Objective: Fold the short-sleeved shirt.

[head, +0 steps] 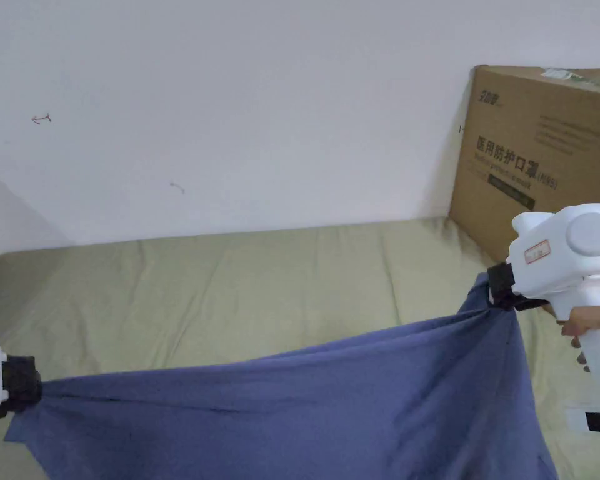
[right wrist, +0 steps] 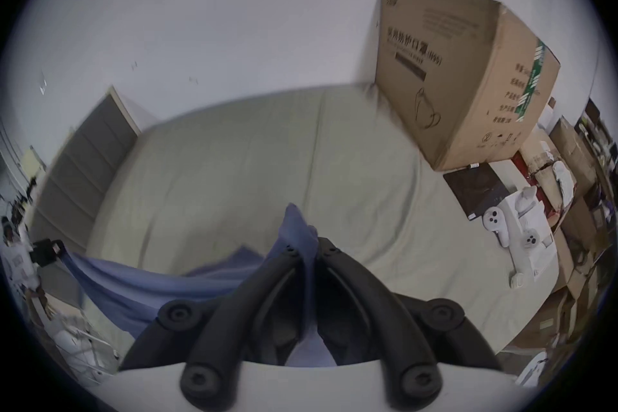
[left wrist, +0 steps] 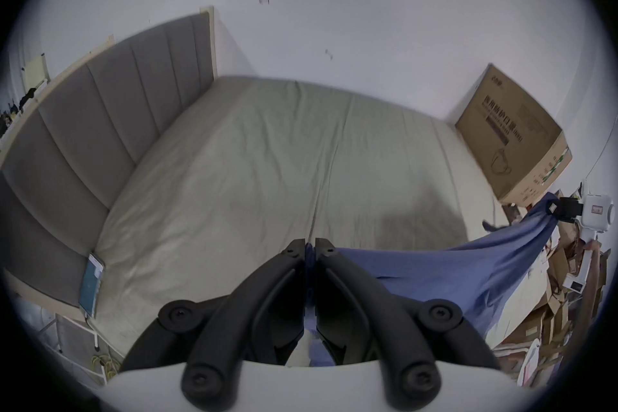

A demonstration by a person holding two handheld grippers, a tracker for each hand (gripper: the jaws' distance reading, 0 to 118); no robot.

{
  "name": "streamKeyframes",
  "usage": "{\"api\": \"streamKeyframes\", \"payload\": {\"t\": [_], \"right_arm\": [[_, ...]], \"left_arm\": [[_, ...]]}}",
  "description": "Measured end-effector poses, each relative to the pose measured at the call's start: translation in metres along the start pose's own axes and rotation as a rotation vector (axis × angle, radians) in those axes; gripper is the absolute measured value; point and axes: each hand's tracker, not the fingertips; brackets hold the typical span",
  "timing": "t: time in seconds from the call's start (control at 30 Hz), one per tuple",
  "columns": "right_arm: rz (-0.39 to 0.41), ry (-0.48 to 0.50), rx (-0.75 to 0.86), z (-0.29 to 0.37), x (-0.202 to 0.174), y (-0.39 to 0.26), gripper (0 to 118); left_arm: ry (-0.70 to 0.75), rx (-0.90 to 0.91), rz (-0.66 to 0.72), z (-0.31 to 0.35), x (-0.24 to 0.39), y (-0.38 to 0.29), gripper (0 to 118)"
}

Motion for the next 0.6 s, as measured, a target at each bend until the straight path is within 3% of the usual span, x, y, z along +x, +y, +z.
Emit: {"api": "streamKeyframes", "payload": {"t": [0.07,0.2,0.5,0.6], "right_arm": [[-0.039,0.045,0.041,0.022,0.007,0.013,5],[-0.02,0.024,0.12,0.074,-0.018,0.028,5],[-0.146,0.07,0.241,0.095,-0.046,0.103,5],[-0.176,0.081,0.261,0.095,-0.038,0.087,5]], "left_arm": [[0.0,0.039,-0.005,0.021,0.002,0.016,4],[0.008,0.117,-0.037,0.05,0.011,0.048,4],[0.05,0.234,-0.01,0.069,0.021,0.149,4],[0.069,0.28,-0.002,0.067,0.021,0.189,4]]}}
